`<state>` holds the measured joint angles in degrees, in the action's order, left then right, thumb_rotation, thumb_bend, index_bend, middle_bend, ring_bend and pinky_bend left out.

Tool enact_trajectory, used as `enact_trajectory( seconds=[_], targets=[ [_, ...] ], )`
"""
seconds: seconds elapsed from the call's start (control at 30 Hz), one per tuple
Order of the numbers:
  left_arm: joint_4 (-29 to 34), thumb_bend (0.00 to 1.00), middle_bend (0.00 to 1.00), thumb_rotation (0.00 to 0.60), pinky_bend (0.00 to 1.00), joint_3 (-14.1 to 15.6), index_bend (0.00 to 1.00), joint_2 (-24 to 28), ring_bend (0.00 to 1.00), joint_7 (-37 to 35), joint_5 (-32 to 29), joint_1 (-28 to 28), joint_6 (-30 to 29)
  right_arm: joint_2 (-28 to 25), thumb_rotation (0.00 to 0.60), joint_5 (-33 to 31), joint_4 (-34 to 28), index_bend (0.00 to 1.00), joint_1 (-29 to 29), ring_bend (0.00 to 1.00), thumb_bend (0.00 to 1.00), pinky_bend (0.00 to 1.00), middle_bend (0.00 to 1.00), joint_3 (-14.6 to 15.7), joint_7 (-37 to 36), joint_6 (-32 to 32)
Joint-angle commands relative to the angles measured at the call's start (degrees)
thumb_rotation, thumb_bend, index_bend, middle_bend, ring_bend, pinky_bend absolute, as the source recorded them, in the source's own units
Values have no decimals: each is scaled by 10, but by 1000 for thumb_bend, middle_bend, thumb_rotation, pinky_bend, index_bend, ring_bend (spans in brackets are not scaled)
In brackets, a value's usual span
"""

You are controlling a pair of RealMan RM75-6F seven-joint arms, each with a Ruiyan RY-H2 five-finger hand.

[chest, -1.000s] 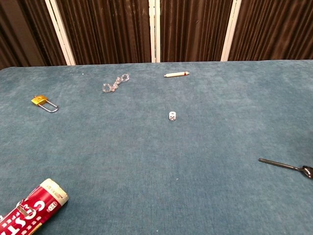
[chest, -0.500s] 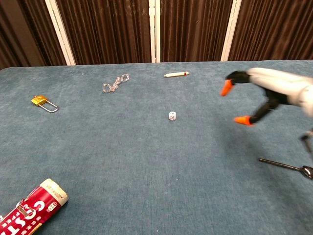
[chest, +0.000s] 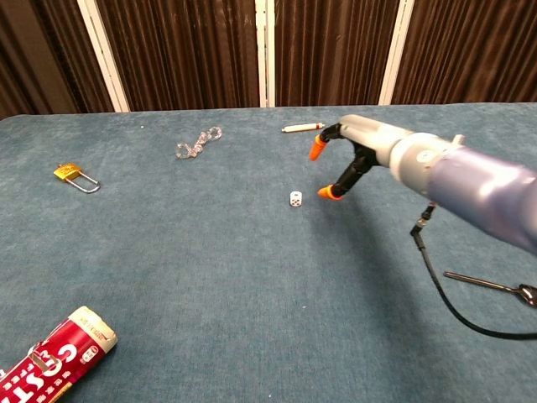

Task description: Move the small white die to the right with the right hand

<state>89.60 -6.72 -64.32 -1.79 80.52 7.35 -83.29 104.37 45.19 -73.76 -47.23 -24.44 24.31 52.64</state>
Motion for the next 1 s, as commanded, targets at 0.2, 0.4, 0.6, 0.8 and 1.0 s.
enact_trajectory(
  seconds=[0.2,0.4,0.6,0.8,1.0],
  targets=[
    [-7,123,0,600,0,-2,0,1,0,-14,-7,3,8,63,600,-25,81,418,-39,0,157,0,118,-9,-16,-8],
    [-7,123,0,600,0,-2,0,2,0,-21,-6,5,10,97,600,-18,124,412,-57,0,156,0,120,-5,-28,-12],
    [-6,123,0,600,0,0,0,2,0,-23,-3,5,9,123,600,-6,164,402,-70,0,180,0,120,-3,-42,-15],
    [-6,123,0,600,0,4,0,1,0,-22,2,6,11,141,600,7,201,415,-79,0,230,0,126,-5,-54,-18],
    [-8,123,0,600,0,4,0,0,0,-23,1,7,13,151,600,18,233,447,-85,0,249,0,141,-6,-62,-20]
  ],
)
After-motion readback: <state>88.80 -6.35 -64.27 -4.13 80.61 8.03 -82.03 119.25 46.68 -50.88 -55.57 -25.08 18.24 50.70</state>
